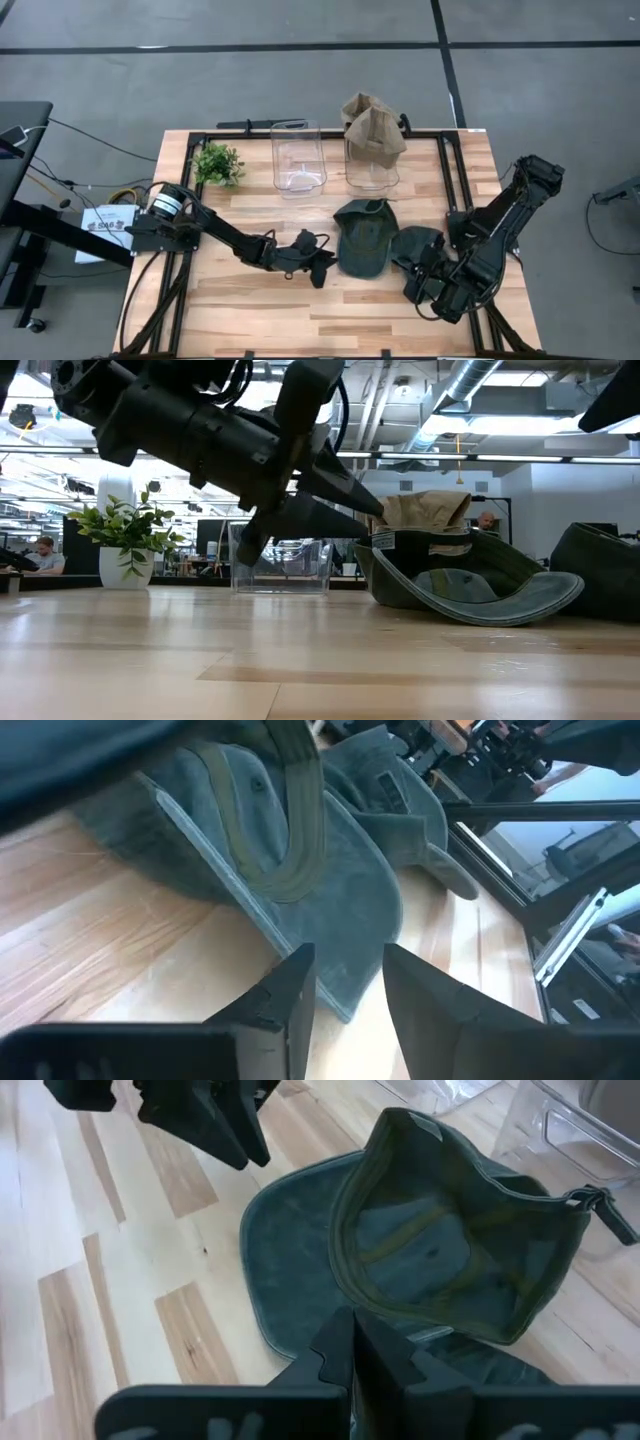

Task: Pick & Place hat
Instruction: Put the left black cap into the left transparent bin

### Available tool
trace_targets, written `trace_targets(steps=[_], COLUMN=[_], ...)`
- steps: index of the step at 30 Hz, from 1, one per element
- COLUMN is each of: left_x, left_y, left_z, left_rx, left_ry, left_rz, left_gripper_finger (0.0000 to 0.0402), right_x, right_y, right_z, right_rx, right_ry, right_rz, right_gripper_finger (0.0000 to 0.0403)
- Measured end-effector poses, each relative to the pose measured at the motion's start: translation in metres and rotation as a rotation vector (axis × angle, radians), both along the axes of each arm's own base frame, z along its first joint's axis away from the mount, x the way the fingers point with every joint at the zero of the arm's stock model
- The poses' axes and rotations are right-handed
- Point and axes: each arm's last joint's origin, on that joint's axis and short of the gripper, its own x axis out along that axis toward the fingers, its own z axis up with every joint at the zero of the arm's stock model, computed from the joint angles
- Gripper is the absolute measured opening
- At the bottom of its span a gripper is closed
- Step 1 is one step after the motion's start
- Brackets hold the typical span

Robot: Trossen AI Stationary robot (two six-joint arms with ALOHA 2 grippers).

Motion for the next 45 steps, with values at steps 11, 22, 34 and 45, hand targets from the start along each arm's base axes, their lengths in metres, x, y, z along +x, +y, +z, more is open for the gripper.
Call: trace_targets(steps=[11, 22, 34, 45], left_x=[0.004, 0.008, 0.006, 0.010], left_y=[0.013, 0.022, 0.025, 0.038], left_z=[-0.003, -0.004, -0.010, -0.010], left_rx=[-0.044, -0.079, -0.155, -0.166], left_ry=[0.025, 0.039, 0.118, 0.119], left_rz=[0.040, -0.010, -0.084, -0.056], left_gripper_finger=[0.0102, 0.0102, 0.0112, 0.0171], right_x=[0.000, 0.001, 0.001, 0.001], right_y=[0.001, 0.002, 0.002, 0.003], right_z=[0.000, 0.000, 0.001, 0.000], right_rx=[0.004, 0.012, 0.020, 0.035], right_ry=[-0.002, -0.008, -0.015, 0.001], right_rz=[0.005, 0.007, 0.009, 0.014], right_gripper_finger=[0.0001, 0.0001, 0.0001, 0.0001])
